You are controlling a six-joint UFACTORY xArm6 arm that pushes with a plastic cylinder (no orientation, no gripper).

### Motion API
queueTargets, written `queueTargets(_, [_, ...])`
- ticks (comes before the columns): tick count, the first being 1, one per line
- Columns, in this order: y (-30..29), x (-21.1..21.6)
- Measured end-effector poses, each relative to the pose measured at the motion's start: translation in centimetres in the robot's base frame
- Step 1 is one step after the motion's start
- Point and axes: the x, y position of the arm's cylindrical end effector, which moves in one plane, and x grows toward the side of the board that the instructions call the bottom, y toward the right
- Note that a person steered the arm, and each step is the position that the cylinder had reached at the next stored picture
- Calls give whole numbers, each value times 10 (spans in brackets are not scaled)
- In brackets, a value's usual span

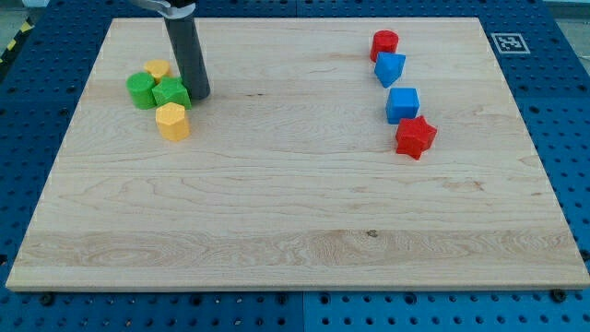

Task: Point at the red circle

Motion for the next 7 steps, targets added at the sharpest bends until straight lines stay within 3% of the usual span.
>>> queueTargets(2, [61, -1])
queueTargets(4, [113, -82])
queueTargets(6, [255, -143])
queueTargets(7, [319, -141])
